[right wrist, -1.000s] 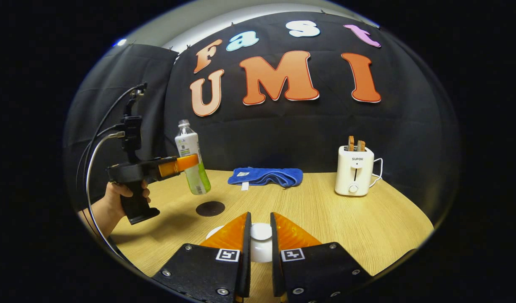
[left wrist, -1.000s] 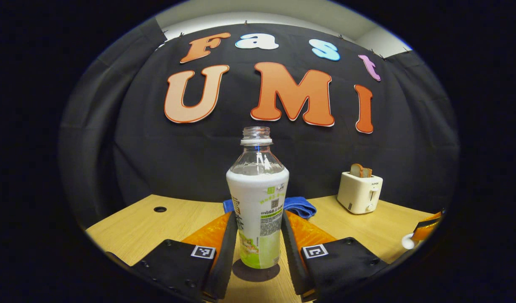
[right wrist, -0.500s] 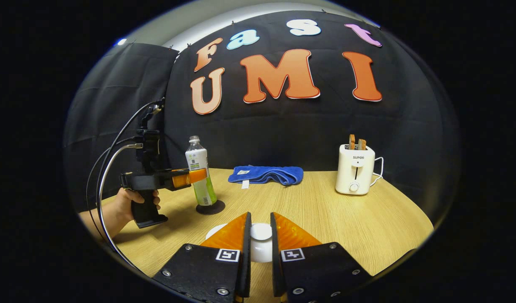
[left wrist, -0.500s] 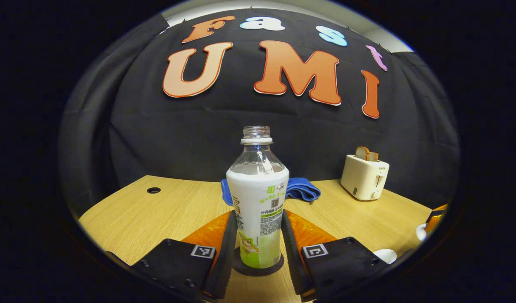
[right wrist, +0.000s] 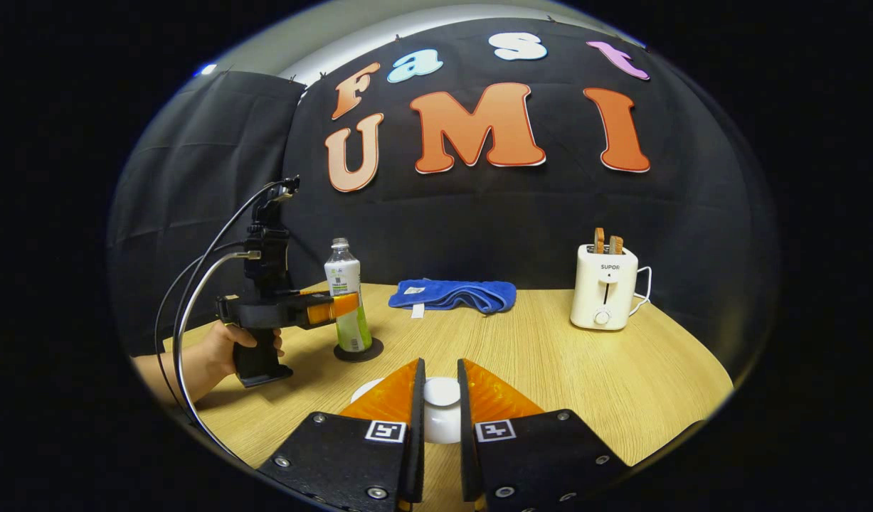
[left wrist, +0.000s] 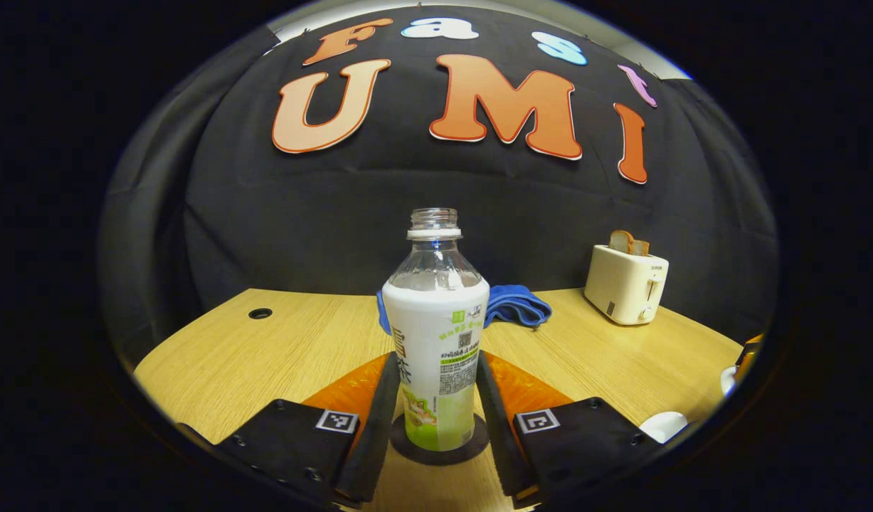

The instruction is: Open the teacup lid with one hand, grasp the water bottle and pour water into the teacup with the other hand; after pouring, place the water bottle on the coaster and then close the teacup lid.

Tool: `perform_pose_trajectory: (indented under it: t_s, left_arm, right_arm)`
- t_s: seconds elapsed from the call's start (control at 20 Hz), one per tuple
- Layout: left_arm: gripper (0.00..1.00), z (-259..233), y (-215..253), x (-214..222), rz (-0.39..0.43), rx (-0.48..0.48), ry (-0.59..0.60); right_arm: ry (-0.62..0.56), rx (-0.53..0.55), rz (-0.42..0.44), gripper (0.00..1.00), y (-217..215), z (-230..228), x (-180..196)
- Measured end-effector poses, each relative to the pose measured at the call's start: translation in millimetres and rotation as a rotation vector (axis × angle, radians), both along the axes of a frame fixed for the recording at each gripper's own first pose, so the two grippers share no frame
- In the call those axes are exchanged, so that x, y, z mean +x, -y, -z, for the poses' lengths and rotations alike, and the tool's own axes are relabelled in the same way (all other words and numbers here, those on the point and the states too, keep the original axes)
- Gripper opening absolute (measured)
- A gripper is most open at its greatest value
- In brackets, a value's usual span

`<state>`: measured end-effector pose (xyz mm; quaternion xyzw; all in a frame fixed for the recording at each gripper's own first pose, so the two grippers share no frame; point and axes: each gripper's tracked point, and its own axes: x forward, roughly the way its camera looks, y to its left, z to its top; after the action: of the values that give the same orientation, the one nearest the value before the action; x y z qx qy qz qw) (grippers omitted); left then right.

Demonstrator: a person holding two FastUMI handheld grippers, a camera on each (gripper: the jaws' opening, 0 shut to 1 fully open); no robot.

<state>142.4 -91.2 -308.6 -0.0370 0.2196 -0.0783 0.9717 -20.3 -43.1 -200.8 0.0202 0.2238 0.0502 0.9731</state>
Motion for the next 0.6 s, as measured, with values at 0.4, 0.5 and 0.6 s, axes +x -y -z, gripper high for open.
perform_pose_trajectory:
  t_s: [0.4, 0.5, 0.6]
  left_arm:
    - [0.94, -14.9, 4.6, -17.9, 0.025, 0.088, 0.069]
    - [0.95, -21.9, 3.9, -26.6, 0.024, 0.086, 0.096]
    - [0.95, -29.2, 2.2, -37.7, 0.026, 0.106, 0.123]
  right_arm:
    - [0.007, 0.004, 0.004, 0.22, -2.9, 0.5, 2.8]
    - [0.009, 0.008, -0.004, 0.22, -7.3, 2.0, 6.3]
    - [0.010, 0.020, -0.012, 0.22, -12.9, 2.6, 8.5]
